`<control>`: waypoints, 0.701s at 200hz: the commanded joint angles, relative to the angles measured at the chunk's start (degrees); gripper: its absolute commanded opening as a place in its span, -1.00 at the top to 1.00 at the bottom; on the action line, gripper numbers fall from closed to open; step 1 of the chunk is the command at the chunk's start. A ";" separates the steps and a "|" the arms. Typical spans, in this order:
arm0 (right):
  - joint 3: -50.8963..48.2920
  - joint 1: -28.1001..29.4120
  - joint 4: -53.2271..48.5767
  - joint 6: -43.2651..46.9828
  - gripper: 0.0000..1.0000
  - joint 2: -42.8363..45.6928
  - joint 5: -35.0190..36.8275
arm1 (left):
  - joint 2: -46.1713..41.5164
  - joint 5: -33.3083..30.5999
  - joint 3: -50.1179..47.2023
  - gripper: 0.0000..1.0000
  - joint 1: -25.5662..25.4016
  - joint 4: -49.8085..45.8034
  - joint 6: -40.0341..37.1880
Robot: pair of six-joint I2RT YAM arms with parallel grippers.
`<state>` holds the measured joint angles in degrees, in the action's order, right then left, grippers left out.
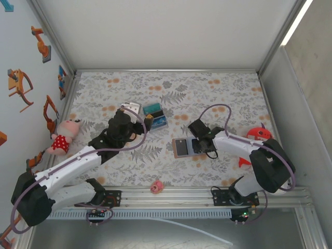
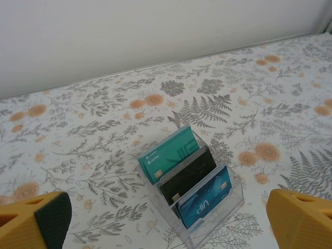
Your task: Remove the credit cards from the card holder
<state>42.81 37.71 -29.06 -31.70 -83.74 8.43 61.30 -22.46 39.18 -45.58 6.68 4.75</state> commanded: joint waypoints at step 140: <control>1.64 -3.70 -1.22 -1.94 0.48 11.42 -10.90 | 20.36 1.47 -7.44 -0.94 -12.39 21.74 -4.39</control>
<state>42.76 34.30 -31.20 -32.45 -72.58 3.40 78.65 -22.52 32.93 -56.47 22.70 -2.52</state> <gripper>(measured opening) 0.259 0.970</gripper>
